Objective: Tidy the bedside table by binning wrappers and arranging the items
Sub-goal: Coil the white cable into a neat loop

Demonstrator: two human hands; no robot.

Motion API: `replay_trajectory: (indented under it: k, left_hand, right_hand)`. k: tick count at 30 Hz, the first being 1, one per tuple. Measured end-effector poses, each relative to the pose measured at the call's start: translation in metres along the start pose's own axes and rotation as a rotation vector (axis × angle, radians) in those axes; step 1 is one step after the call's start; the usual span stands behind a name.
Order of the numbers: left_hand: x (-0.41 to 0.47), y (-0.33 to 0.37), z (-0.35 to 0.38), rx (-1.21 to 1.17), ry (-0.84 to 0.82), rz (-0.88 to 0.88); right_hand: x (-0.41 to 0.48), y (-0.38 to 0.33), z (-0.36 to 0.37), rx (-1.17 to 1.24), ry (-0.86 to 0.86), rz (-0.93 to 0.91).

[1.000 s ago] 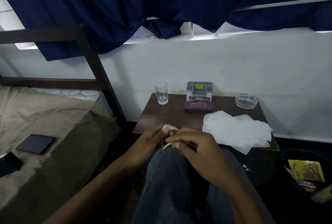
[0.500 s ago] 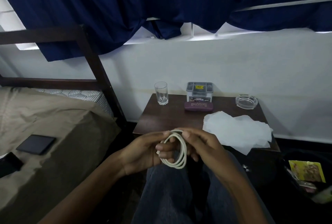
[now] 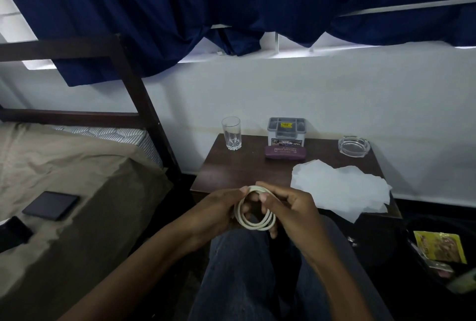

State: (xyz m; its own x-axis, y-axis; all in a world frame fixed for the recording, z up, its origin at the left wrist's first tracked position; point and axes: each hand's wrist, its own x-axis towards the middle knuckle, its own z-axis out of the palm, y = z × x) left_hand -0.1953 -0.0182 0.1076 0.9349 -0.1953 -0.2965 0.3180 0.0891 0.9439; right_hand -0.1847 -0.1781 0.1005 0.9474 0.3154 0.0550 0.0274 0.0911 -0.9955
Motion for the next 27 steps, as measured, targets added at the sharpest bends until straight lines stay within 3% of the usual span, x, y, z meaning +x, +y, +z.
replay_trajectory:
  k: [4,10,15,19,24,27]
  left_hand:
    - [-0.004,0.001,0.005,0.214,0.141,0.057]
    - [-0.007,0.0,0.008,0.413,0.163,0.155]
    - [0.002,-0.006,0.003,0.481,0.288,0.26]
    - [-0.001,-0.004,-0.003,0.649,0.312,0.366]
    - [-0.002,-0.015,-0.013,1.137,0.279,0.375]
    - [-0.002,-0.018,-0.011,1.1,0.304,0.367]
  right_hand:
    - [0.002,0.008,0.013,-0.077,0.138,-0.062]
    - [0.003,0.014,0.022,-0.008,0.256,-0.054]
    - [0.001,0.003,0.017,0.148,0.162,0.048]
    - [0.002,-0.003,-0.009,-0.003,0.098,0.11]
    - [0.001,-0.009,-0.025,-0.145,0.181,0.024]
    - [-0.003,-0.018,-0.022,-0.026,0.054,-0.023]
